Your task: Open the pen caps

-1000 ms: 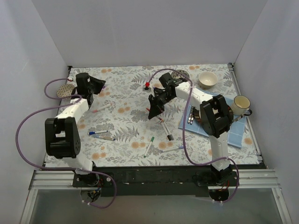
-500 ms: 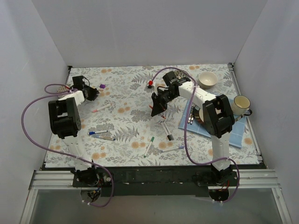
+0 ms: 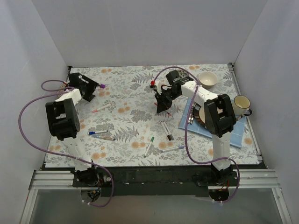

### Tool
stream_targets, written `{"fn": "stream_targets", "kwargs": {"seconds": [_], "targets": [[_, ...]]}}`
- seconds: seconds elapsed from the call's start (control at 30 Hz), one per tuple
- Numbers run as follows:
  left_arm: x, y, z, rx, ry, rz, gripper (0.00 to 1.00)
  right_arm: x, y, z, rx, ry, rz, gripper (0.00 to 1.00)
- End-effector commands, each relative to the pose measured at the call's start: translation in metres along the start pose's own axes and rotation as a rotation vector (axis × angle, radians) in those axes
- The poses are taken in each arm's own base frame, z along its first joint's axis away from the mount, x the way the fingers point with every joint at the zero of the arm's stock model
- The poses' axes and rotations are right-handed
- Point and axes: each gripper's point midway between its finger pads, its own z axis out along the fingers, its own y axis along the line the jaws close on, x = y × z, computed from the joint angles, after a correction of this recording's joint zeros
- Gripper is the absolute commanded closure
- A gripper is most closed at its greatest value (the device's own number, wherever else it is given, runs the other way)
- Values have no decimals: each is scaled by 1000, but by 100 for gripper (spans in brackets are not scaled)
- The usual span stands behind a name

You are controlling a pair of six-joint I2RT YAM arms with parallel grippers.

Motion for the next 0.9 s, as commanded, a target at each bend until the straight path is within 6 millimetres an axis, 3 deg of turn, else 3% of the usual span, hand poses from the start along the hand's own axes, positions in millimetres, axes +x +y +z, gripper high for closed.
{"fn": "stream_targets", "kwargs": {"seconds": [0.0,0.1,0.17,0.2,0.3,0.33,0.37,0.5,0.67,0.87], "targets": [[5,-83,-99,383,12,167,20,-19,-42,-25,252,20,-126,99],[21,-114,-150,587,17,268,2,-15,-65,-26,359,90,-144,99],[46,-111,-170,639,68,309,2,-9,-77,-25,412,144,-164,98],[50,-118,-193,683,41,359,2,-8,-78,-22,421,160,-177,97],[78,-97,-206,683,54,406,2,-2,-89,-16,473,234,-211,92],[82,-98,-224,712,25,438,2,-4,-96,-18,504,252,-222,90],[94,-81,-221,675,43,436,2,1,-101,-12,506,278,-219,89],[114,-53,-236,628,2,508,2,0,-113,-7,544,313,-230,85],[129,-36,-255,599,-55,583,2,-6,-136,-13,660,347,-243,75],[131,-32,-258,574,-93,599,2,-16,-142,-23,712,342,-254,61]]}}
